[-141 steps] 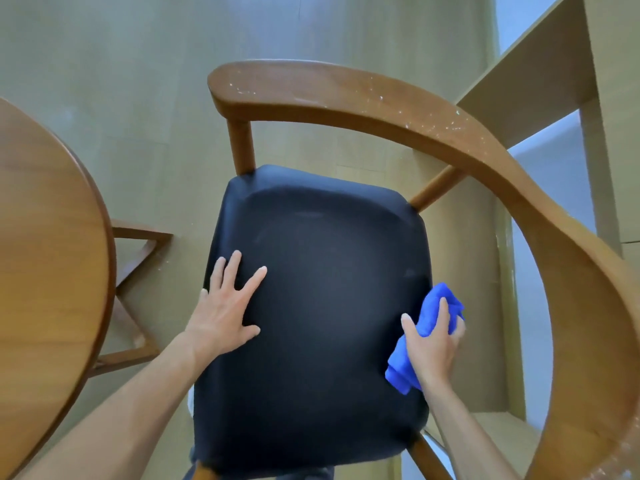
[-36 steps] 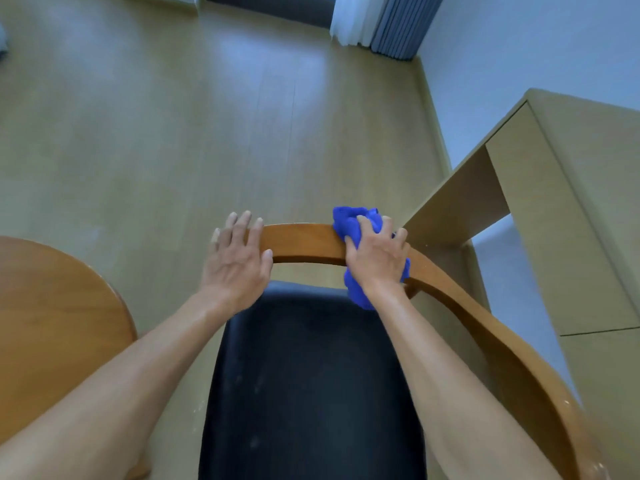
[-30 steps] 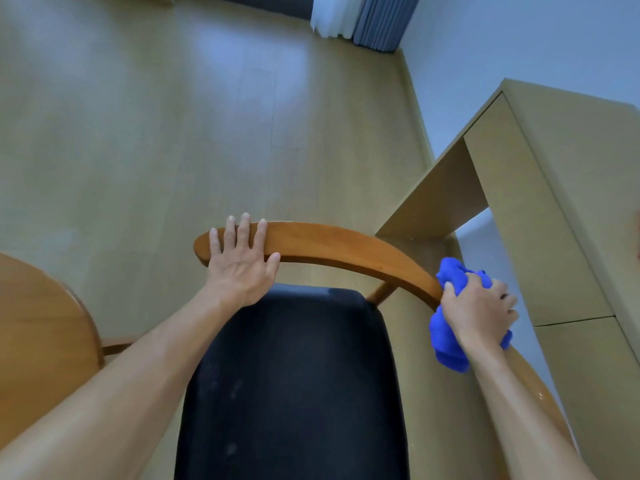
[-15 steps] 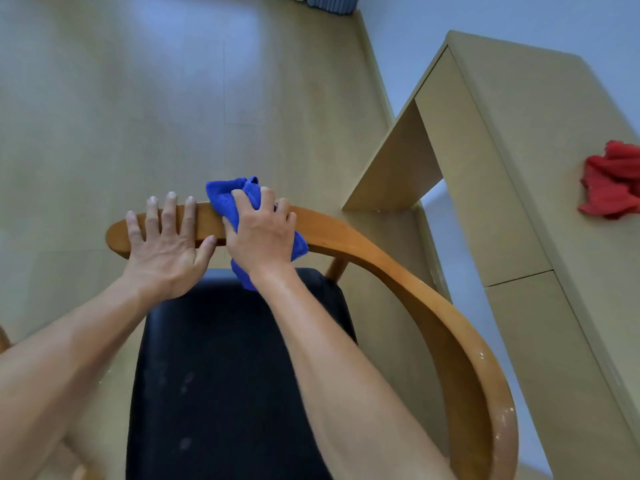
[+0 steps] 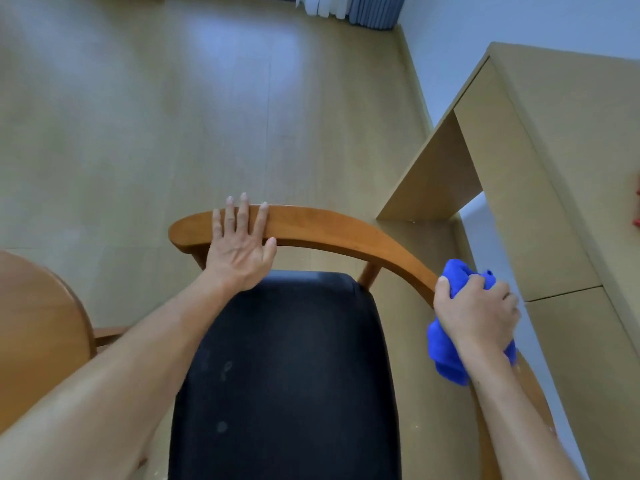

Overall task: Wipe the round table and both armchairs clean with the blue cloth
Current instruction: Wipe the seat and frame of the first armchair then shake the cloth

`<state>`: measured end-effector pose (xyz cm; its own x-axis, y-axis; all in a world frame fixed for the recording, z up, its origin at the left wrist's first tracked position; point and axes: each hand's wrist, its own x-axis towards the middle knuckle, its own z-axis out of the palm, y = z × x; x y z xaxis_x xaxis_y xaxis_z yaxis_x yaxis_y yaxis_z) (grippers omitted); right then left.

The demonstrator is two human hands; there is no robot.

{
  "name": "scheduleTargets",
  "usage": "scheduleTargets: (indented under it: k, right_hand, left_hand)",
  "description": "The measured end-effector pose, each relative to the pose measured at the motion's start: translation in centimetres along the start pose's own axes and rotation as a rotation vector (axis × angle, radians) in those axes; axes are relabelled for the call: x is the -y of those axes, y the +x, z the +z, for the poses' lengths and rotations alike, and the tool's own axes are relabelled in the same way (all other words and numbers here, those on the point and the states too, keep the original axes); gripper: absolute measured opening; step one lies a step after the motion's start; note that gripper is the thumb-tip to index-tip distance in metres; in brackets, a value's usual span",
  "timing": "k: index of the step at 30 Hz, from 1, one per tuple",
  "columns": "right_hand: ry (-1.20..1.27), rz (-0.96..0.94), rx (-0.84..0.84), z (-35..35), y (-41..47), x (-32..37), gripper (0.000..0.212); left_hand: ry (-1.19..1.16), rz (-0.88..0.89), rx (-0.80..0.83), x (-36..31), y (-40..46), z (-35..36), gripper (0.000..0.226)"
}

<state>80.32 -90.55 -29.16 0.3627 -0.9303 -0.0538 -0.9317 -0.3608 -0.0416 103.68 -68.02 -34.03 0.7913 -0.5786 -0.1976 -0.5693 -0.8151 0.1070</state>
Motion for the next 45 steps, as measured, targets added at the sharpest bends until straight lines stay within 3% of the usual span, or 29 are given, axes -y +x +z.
scheduleTargets:
  k: [5,9,16,21,25,30,34,36,38,41,43,45]
  right_hand:
    - [0.127,-0.350,0.076,1.8,0.6,7.5,0.067]
    - [0.107,-0.520,0.095,2.1,2.6,8.0,0.049]
    - [-0.027,-0.090,0.216,-2.5,1.2,-3.9,0.035]
    - [0.029,0.182,0.018,-3.2,-6.8,-10.6,0.037]
    - [0.314,0.395,-0.085,-1.6,-12.8,-14.2,0.048]
    - [0.340,0.272,-0.151,-1.1,-13.6,-13.9,0.074]
    - [0.342,0.103,-0.205,-1.9,-10.3,-12.9,0.064]
    - [0.344,0.049,-0.165,-1.5,-10.9,-13.8,0.069]
    - [0.378,0.056,-0.075,-0.7,-13.2,-15.8,0.088]
    - [0.459,0.211,0.202,1.0,-19.4,-18.6,0.116]
    - [0.461,0.332,0.382,2.3,-24.0,-19.2,0.123]
    - [0.442,0.438,0.415,3.5,-27.1,-18.9,0.120]
  left_hand:
    - [-0.035,0.289,0.032,-8.8,0.3,0.6,0.063]
    - [0.002,0.394,0.091,-15.4,-0.6,1.3,0.067]
    - [0.000,0.405,0.107,-19.2,-2.2,1.7,0.066]
    - [-0.140,0.529,0.219,-24.2,-5.0,1.8,0.062]
    - [-0.240,0.565,0.272,-28.0,-7.8,2.1,0.063]
    - [-0.226,0.594,0.248,-30.6,-10.6,2.0,0.063]
    - [-0.065,0.710,0.232,-30.7,-11.5,1.7,0.067]
    - [-0.088,0.708,0.237,-30.6,-11.9,1.3,0.067]
    - [-0.071,0.750,0.235,-30.9,-12.8,1.1,0.073]
    - [0.014,0.834,0.227,-31.9,-15.3,1.4,0.086]
    - [0.054,0.855,0.197,-32.3,-17.0,2.0,0.090]
    - [0.081,0.860,0.158,-32.4,-17.9,2.4,0.089]
